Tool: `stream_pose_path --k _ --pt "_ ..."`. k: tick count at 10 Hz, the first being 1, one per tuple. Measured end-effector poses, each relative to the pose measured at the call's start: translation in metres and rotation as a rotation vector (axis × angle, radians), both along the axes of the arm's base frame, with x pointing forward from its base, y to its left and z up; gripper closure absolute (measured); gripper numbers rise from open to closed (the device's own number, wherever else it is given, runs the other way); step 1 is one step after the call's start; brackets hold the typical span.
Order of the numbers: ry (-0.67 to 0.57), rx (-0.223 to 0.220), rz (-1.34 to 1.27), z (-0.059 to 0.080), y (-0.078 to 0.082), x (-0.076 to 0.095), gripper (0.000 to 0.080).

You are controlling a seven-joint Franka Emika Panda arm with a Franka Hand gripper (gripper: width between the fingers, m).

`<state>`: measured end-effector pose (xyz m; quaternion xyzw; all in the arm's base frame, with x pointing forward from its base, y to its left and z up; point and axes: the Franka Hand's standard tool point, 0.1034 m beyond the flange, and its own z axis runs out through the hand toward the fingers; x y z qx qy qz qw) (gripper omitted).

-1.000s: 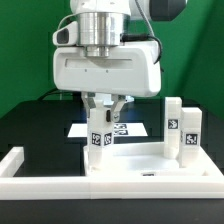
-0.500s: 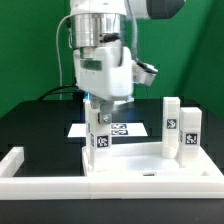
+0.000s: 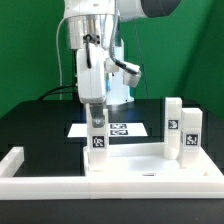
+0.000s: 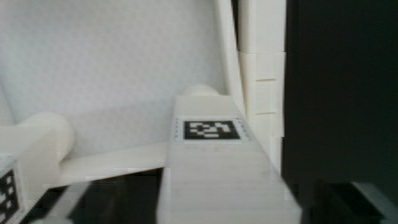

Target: Assemble desk

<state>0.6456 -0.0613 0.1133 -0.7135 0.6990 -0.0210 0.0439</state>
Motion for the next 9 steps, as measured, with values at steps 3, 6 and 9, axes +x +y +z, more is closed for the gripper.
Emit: stream_pose_path --k 3,6,9 --pt "-0.007 -0.059 0.478 -0.002 0.0 -0.009 0.016" --pt "-0.006 -0.074 0.609 -0.004 -0.001 -0.008 0.0151" --pt "-0.014 -0.123 1.068 0.006 0.006 0.004 0.0151"
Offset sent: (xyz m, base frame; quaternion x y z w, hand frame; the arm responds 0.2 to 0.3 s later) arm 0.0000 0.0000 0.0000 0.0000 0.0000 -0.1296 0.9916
